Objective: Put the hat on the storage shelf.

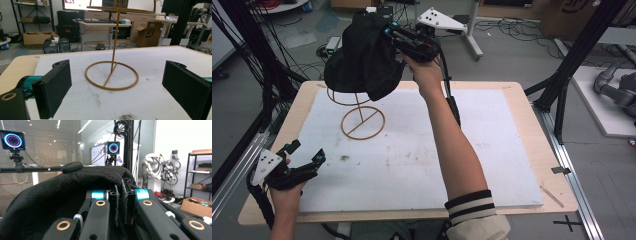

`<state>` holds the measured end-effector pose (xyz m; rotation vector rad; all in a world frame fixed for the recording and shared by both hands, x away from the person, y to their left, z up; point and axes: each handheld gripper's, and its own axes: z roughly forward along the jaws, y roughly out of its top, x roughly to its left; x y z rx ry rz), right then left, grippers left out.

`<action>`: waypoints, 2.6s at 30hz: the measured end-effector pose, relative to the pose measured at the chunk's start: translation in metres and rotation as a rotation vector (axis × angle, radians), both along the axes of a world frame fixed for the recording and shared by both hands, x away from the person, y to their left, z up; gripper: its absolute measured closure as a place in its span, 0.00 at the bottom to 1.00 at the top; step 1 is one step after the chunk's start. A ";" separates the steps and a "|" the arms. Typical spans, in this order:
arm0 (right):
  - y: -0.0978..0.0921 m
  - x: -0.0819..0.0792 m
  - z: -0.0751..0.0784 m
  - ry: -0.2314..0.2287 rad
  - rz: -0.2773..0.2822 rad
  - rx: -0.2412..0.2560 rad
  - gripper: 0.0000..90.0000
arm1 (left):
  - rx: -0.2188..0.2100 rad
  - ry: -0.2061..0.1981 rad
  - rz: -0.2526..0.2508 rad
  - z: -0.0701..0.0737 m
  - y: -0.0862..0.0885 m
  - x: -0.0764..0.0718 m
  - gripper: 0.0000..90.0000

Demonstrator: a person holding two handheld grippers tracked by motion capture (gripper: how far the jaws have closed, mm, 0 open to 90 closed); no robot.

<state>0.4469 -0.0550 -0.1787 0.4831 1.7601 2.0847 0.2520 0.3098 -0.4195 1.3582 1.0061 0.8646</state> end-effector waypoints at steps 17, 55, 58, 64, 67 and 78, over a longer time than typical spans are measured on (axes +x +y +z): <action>0.035 0.017 -0.018 0.040 -0.015 -0.018 0.96 | -0.016 0.000 0.007 -0.001 0.005 -0.001 0.10; 0.049 0.040 -0.064 0.163 -0.110 -0.112 0.75 | -0.012 -0.036 -0.002 0.006 0.005 -0.007 0.10; 0.047 0.040 -0.065 0.171 -0.128 -0.119 0.66 | -0.009 -0.037 -0.004 0.007 0.004 -0.007 0.10; 0.042 0.041 -0.064 0.181 -0.165 -0.093 0.56 | -0.008 -0.041 -0.006 0.008 0.004 -0.006 0.10; 0.037 0.040 -0.061 0.176 -0.175 -0.070 0.54 | -0.009 -0.040 -0.006 0.007 0.003 -0.006 0.10; 0.031 0.036 -0.057 0.140 -0.199 -0.088 0.44 | -0.002 -0.040 -0.013 0.008 0.001 -0.006 0.10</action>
